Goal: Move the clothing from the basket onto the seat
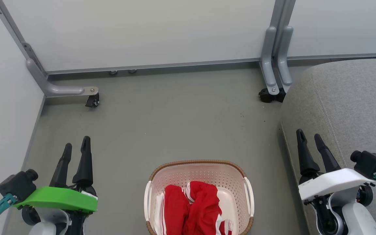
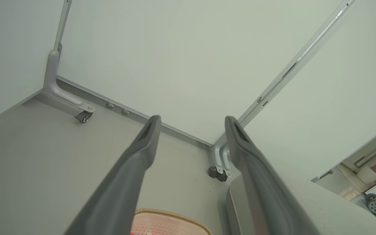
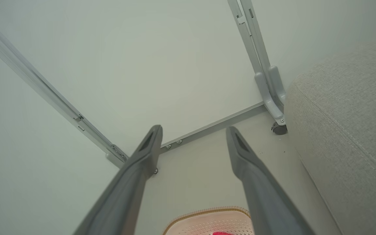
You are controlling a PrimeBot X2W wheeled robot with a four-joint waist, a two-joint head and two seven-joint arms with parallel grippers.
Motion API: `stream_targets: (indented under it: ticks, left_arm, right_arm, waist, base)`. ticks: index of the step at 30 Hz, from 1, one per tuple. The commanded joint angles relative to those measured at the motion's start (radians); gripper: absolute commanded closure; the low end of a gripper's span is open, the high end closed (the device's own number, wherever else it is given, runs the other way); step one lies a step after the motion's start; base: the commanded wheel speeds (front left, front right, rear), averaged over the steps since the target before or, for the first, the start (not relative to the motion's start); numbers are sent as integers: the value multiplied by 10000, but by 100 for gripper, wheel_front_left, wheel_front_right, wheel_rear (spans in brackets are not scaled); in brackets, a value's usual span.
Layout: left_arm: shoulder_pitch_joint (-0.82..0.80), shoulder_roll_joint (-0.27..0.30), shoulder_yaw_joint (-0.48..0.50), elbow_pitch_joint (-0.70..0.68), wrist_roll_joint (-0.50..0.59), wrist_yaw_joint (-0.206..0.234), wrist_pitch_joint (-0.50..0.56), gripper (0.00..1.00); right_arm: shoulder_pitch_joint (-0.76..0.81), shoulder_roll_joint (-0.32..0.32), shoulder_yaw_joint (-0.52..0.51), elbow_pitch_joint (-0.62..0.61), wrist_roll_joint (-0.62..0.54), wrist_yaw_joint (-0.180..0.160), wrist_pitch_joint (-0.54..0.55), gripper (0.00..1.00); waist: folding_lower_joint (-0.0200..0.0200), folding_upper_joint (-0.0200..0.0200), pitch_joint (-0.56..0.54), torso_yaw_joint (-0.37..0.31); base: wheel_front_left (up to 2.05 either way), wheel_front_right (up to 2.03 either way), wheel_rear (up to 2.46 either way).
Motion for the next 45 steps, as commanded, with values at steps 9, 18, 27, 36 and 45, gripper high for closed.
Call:
stream_targets:
  ticks: [9, 18, 27, 36, 45]
  left_arm:
    - [-321, 266, -200, 219, 1117, -42, -324, 0]
    - [-331, 361, -309, 433, 2011, -45, -544, 0]
    - [-309, 408, -356, 676, 2702, -49, -751, 0]
    - [-342, 329, -244, 990, 3398, -53, -941, 0]
    - [-328, 376, -274, 1154, 3923, -57, -1129, 0]
  right_arm:
    - [-238, -10, 56, 55, -1569, 4, -323, 0]
    - [-235, 47, 127, 127, -2622, 4, -428, 0]
    - [-167, 115, 80, 174, -3480, 4, -475, 0]
    - [-30, 194, -64, 251, -4143, 4, -579, 0]
    - [55, 240, -118, 291, -4663, 4, -685, 0]
  waist:
    - [0, -1, -36, 31]
    - [0, -1, -61, 53]
    - [0, -1, -85, 78]
    - [0, -1, -82, 99]
    - [0, -1, -48, 127]
  base:
    - [0, 0, 0]
    - [0, 0, 0]
    - [0, 0, 0]
    - [0, 0, 0]
    - [0, 0, 0]
